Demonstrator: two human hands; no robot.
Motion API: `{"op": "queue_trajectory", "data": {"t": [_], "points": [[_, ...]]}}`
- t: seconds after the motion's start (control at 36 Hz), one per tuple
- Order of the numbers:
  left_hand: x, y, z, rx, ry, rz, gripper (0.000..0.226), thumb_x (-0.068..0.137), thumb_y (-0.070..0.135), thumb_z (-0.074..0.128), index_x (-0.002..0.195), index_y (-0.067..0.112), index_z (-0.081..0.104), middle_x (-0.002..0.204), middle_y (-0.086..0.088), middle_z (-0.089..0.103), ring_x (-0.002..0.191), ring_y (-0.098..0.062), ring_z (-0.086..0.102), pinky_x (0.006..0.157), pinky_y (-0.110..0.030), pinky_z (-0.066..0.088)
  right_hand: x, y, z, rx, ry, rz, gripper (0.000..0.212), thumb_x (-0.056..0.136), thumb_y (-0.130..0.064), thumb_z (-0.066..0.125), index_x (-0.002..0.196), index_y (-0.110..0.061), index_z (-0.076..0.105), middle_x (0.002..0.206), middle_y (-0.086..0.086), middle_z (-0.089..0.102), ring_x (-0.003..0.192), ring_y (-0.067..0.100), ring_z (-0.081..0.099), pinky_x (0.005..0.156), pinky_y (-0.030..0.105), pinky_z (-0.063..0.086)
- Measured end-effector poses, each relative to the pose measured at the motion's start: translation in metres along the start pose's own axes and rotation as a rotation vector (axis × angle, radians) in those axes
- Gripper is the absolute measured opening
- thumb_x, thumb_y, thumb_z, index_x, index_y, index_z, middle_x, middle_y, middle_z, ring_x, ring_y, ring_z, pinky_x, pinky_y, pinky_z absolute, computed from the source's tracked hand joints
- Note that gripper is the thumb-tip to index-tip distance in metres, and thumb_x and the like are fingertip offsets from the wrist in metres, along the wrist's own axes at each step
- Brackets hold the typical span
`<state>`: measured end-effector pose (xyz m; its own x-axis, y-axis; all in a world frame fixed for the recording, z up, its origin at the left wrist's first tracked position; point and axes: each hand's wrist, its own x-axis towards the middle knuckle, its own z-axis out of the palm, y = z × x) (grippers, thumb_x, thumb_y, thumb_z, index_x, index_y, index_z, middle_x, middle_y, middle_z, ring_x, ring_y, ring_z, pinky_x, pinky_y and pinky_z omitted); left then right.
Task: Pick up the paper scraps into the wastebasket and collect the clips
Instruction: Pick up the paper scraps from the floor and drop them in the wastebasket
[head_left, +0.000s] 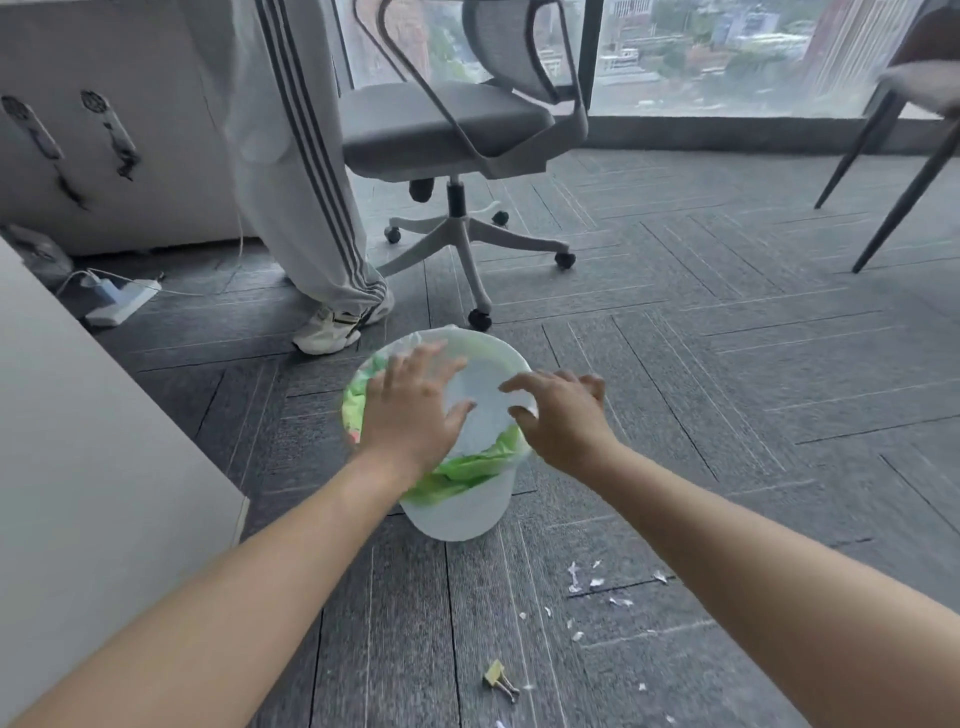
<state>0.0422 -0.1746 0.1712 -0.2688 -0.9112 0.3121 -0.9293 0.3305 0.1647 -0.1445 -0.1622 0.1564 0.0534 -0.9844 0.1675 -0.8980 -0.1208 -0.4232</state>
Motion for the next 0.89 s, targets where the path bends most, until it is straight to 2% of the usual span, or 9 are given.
{"op": "queue_trajectory", "data": {"t": [0.08,0.17,0.25,0.36,0.42,0.5,0.64,0.78,0.89], "points": [[-0.025,0.021,0.019,-0.079,0.038,0.154,0.051,0.090,0.041,0.058,0.138,0.032,0.046,0.150,0.007,0.036,0.134,-0.023,0.032,0.105,-0.046,0.030,-0.035,0.027,0.005,0.093,0.131,0.047,0.027,0.091,-0.027,0.058,0.117,-0.034,0.061,0.120,-0.012,0.063,0.110,0.015,0.052,0.087,0.031,0.018],[-0.057,0.035,0.044,-0.108,0.102,0.225,0.047,0.085,0.035,0.062,0.131,0.030,0.053,0.140,0.008,0.045,0.126,-0.023,0.042,0.098,-0.044,0.035,-0.075,0.060,0.023,0.111,0.149,0.149,0.025,0.089,-0.026,0.060,0.113,-0.033,0.062,0.114,-0.013,0.063,0.107,0.013,0.053,0.081,0.027,0.015],[-0.087,0.046,0.066,-0.164,0.138,0.308,0.044,0.083,0.026,0.065,0.126,0.030,0.056,0.131,0.008,0.051,0.120,-0.020,0.046,0.096,-0.038,0.030,-0.115,0.088,0.043,0.100,0.050,0.278,0.021,0.090,-0.028,0.060,0.110,-0.035,0.063,0.113,-0.015,0.062,0.108,0.011,0.051,0.089,0.032,0.020],[-0.122,0.053,0.101,-0.217,0.104,0.405,0.033,0.082,0.021,0.064,0.114,0.030,0.063,0.116,0.010,0.059,0.111,-0.017,0.051,0.090,-0.037,0.032,-0.158,0.108,0.073,0.060,-0.139,0.379,0.017,0.092,-0.030,0.060,0.106,-0.038,0.066,0.111,-0.018,0.064,0.110,0.009,0.051,0.085,0.030,0.017],[-0.138,0.050,0.121,-0.257,0.018,0.367,0.031,0.081,0.018,0.068,0.109,0.030,0.065,0.107,0.011,0.061,0.104,-0.017,0.054,0.086,-0.039,0.037,-0.174,0.114,0.088,0.023,-0.228,0.401,0.017,0.093,-0.032,0.058,0.106,-0.040,0.065,0.110,-0.020,0.063,0.111,0.007,0.052,0.086,0.031,0.018],[-0.156,0.042,0.144,-0.324,-0.229,0.242,0.020,0.088,0.021,0.064,0.108,0.027,0.066,0.097,0.012,0.062,0.094,-0.011,0.052,0.085,-0.036,0.043,-0.191,0.119,0.107,0.006,-0.315,0.424,0.017,0.094,-0.037,0.057,0.109,-0.040,0.063,0.108,-0.022,0.064,0.108,0.004,0.053,0.090,0.032,0.023],[-0.169,0.033,0.169,-0.263,-0.564,-0.007,0.018,0.098,0.033,0.050,0.110,0.032,0.063,0.106,0.015,0.062,0.097,-0.006,0.046,0.098,-0.031,0.041,-0.203,0.122,0.130,-0.050,-0.392,0.455,0.016,0.094,-0.037,0.057,0.108,-0.039,0.065,0.107,-0.020,0.066,0.105,0.005,0.053,0.092,0.034,0.027],[-0.167,0.034,0.193,-0.287,-0.703,-0.138,0.019,0.097,0.031,0.053,0.112,0.033,0.064,0.108,0.010,0.064,0.101,-0.009,0.052,0.100,-0.037,0.044,-0.199,0.118,0.153,-0.089,-0.388,0.428,0.015,0.095,-0.037,0.056,0.106,-0.036,0.066,0.105,-0.016,0.068,0.102,0.008,0.055,0.093,0.034,0.027],[-0.163,0.038,0.207,-0.291,-0.740,-0.182,0.019,0.095,0.030,0.057,0.112,0.037,0.064,0.109,0.009,0.063,0.106,-0.016,0.052,0.102,-0.041,0.042,-0.191,0.116,0.167,-0.133,-0.419,0.395,0.020,0.092,-0.038,0.059,0.112,-0.037,0.063,0.111,-0.015,0.065,0.107,0.011,0.053,0.095,0.037,0.028]]}}
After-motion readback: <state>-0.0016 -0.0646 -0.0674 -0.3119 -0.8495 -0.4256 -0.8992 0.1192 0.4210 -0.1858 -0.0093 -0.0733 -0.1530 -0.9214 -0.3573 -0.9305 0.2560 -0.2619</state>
